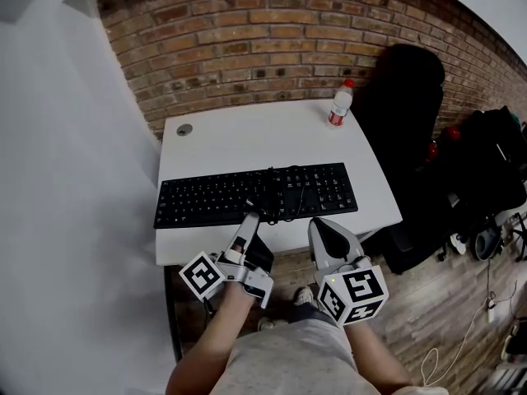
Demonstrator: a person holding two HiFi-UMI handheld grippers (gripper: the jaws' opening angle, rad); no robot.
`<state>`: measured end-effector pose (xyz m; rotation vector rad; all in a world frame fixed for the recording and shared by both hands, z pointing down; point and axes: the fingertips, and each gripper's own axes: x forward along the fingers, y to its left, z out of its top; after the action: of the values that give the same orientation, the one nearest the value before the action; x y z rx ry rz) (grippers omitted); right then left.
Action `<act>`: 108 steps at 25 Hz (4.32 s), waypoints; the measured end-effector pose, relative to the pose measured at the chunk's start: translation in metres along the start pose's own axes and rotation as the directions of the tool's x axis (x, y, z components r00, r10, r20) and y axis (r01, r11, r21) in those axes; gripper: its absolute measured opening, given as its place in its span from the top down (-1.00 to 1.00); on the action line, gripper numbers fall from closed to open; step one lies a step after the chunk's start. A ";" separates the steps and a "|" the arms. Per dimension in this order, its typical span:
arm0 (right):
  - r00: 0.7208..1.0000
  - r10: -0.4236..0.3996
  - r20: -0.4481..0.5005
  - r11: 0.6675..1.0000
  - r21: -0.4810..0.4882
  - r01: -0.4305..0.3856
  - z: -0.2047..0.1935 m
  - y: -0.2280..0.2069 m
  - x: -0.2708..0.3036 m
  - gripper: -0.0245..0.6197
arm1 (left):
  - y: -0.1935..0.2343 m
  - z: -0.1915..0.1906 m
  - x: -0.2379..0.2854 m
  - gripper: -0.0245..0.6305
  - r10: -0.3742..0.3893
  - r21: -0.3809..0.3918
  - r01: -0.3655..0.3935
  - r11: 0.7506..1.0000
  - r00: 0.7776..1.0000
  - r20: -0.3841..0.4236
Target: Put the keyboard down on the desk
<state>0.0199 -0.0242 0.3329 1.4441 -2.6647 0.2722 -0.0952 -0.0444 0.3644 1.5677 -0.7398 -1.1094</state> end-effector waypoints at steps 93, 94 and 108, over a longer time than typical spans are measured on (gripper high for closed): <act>0.924 0.264 -0.278 0.963 0.119 -0.240 -0.080 -0.124 0.225 0.90 | 0.219 0.072 0.120 0.50 0.431 -0.213 -0.396 0.893 0.890 0.151; 0.923 0.265 -0.278 0.963 0.119 -0.240 -0.080 -0.123 0.224 0.90 | 0.219 0.071 0.119 0.47 0.441 -0.214 -0.407 0.888 0.884 0.152; 0.931 0.249 -0.266 0.967 0.128 -0.221 -0.080 -0.115 0.211 0.90 | 0.218 0.068 0.111 0.33 0.501 -0.240 -0.463 0.854 0.854 0.136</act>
<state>0.0018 -0.2425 0.4599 1.0129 -2.6142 0.5854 -0.0990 -0.2290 0.5385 1.0272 -1.0550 -0.9260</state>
